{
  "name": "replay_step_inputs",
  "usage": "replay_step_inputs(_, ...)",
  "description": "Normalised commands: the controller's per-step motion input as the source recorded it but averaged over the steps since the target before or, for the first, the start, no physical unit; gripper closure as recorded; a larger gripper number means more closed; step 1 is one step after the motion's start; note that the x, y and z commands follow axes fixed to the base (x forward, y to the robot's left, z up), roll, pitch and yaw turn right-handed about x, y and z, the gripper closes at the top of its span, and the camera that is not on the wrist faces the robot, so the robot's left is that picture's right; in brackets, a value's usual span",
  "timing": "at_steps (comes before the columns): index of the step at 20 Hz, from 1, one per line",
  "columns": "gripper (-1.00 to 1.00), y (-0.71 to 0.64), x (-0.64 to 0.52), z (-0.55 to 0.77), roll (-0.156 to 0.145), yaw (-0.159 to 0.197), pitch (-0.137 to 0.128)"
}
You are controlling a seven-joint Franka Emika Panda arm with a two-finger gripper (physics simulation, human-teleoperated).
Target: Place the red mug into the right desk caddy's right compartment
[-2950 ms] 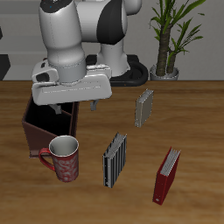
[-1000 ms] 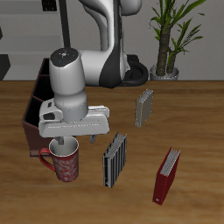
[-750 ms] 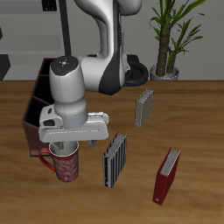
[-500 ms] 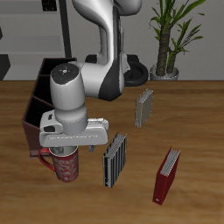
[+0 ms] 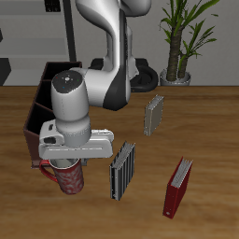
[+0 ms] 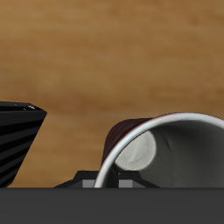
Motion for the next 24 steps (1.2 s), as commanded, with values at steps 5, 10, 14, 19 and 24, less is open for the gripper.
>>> replay_step_inputs(5, 1.00, -0.07, 0.02, 0.06, -0.011, 0.009, -0.012)
replay_step_inputs(10, 1.00, 0.05, -0.07, 0.27, -0.007, 0.024, -0.037)
replay_step_inputs(14, 1.00, 0.02, -0.13, 0.47, -0.001, 0.016, -0.070)
replay_step_inputs(19, 1.00, -0.04, -0.24, 0.62, -0.008, 0.021, -0.084)
replay_step_inputs(24, 1.00, -0.18, -0.28, 0.59, -0.026, -0.008, -0.071)
